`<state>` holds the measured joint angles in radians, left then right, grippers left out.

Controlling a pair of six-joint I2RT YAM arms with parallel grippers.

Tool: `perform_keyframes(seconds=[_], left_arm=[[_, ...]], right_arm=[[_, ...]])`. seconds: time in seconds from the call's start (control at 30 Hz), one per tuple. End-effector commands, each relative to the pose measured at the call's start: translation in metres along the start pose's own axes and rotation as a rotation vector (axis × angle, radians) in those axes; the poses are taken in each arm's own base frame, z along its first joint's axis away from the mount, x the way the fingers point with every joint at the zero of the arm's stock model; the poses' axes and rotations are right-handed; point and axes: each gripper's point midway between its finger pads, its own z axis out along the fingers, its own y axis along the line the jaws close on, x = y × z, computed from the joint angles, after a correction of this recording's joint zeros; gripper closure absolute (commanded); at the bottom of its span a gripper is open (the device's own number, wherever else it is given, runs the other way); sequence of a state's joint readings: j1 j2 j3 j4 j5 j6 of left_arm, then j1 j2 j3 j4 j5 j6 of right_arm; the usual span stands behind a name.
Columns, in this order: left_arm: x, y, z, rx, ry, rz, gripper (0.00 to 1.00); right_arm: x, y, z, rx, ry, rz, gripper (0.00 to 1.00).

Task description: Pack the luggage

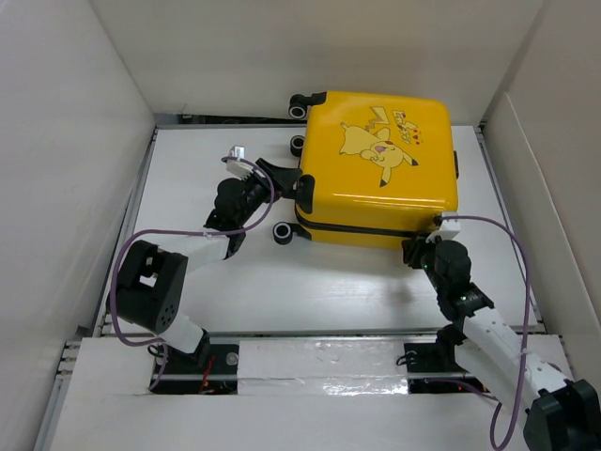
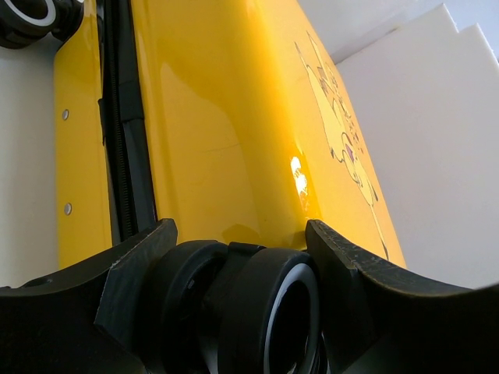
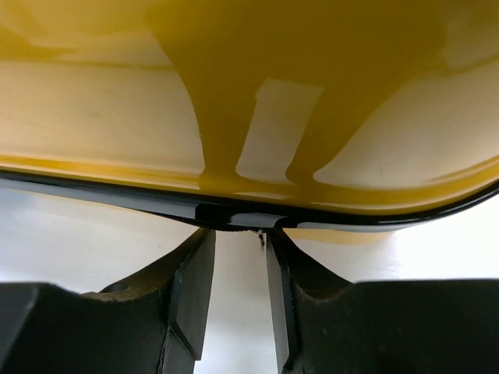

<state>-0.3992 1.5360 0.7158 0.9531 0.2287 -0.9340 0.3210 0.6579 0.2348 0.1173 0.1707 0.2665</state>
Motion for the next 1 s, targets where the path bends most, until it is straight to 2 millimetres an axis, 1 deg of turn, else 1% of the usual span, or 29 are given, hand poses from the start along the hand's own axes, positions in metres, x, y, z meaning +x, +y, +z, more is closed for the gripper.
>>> perform_keyframes(seconds=[0.0,0.07,0.13,0.17,0.2,0.23,0.3,0.33,0.37,0.4,0.43,0.5,0.53,0.57,0.6,0.63,0.67,0.7,0.73,0.77,0.8,0.83,0.87,0.9,0.93,0.97], left_arm=[[-0.020,-0.034,-0.001,0.119,-0.063,0.025,1.00],[-0.018,-0.032,-0.002,0.116,-0.060,0.025,1.00],[-0.018,-0.031,-0.003,0.114,-0.060,0.025,1.00],[-0.017,-0.030,-0.003,0.111,-0.057,0.024,1.00],[-0.016,-0.029,-0.003,0.110,-0.055,0.024,1.00],[-0.016,-0.030,-0.003,0.111,-0.056,0.024,1.00],[-0.016,-0.028,-0.003,0.110,-0.055,0.024,1.00],[-0.015,-0.028,-0.003,0.111,-0.054,0.024,1.00],[-0.015,-0.027,-0.002,0.110,-0.053,0.027,1.00],[-0.010,-0.031,-0.002,0.120,-0.042,0.028,1.00],[-0.006,-0.034,-0.001,0.128,-0.036,0.030,1.00],[0.006,-0.044,0.001,0.153,-0.007,0.036,1.00],[0.007,-0.045,0.002,0.159,-0.003,0.031,1.00],[0.011,-0.051,0.002,0.181,0.005,0.024,1.00],[0.012,-0.053,0.001,0.191,0.014,0.009,1.00],[0.013,-0.054,0.001,0.198,0.018,0.004,1.00],[0.016,-0.058,0.000,0.210,0.025,0.002,1.00],[0.016,-0.058,0.000,0.210,0.028,0.000,1.00],[0.017,-0.058,-0.001,0.208,0.029,-0.002,1.00],[0.016,-0.062,-0.003,0.221,0.030,-0.005,1.00],[0.021,-0.068,-0.005,0.240,0.050,-0.009,1.00],[0.026,-0.073,-0.007,0.253,0.065,-0.021,1.00],[0.028,-0.080,-0.009,0.272,0.073,-0.022,1.00],[0.033,-0.084,-0.012,0.285,0.096,-0.022,1.00],[0.038,-0.088,-0.014,0.292,0.111,-0.026,1.00],[0.046,-0.096,-0.019,0.311,0.136,-0.033,1.00]], right_arm=[[-0.051,-0.004,0.006,0.058,-0.172,0.051,0.62],[-0.054,-0.006,0.006,0.069,-0.184,0.054,0.64],[-0.055,-0.010,0.004,0.088,-0.196,0.056,0.71],[-0.056,-0.012,0.002,0.099,-0.207,0.057,0.78],[-0.056,-0.013,0.001,0.100,-0.213,0.059,0.82],[-0.061,-0.012,-0.002,0.092,-0.239,0.064,0.90],[-0.062,-0.011,-0.004,0.078,-0.261,0.065,0.97],[-0.063,-0.009,-0.005,0.065,-0.264,0.057,1.00],[-0.065,-0.003,-0.005,0.032,-0.269,0.041,1.00],[-0.063,0.004,-0.005,-0.001,-0.258,0.036,1.00],[-0.060,0.017,-0.004,-0.052,-0.239,0.025,1.00],[-0.044,0.053,0.002,-0.195,-0.176,0.013,1.00],[-0.029,0.087,-0.003,-0.306,-0.129,0.000,1.00],[-0.026,0.106,-0.005,-0.351,-0.127,0.010,1.00],[-0.010,0.124,-0.001,-0.374,-0.069,-0.014,1.00],[-0.004,0.143,-0.003,-0.406,-0.050,-0.029,1.00],[0.007,0.170,-0.014,-0.460,-0.032,-0.063,1.00],[0.013,0.182,-0.014,-0.477,-0.010,-0.087,1.00],[0.019,0.196,-0.008,-0.480,0.023,-0.109,1.00],[0.022,0.213,-0.012,-0.527,0.025,-0.122,1.00],[0.022,0.222,-0.009,-0.549,0.021,-0.127,1.00],[0.030,0.234,-0.001,-0.575,0.043,-0.148,1.00],[0.027,0.250,0.000,-0.635,0.024,-0.159,1.00],[0.029,0.263,0.002,-0.667,0.021,-0.170,1.00],[0.030,0.272,0.006,-0.687,0.019,-0.182,1.00],[0.035,0.293,0.012,-0.738,0.014,-0.210,1.00]])
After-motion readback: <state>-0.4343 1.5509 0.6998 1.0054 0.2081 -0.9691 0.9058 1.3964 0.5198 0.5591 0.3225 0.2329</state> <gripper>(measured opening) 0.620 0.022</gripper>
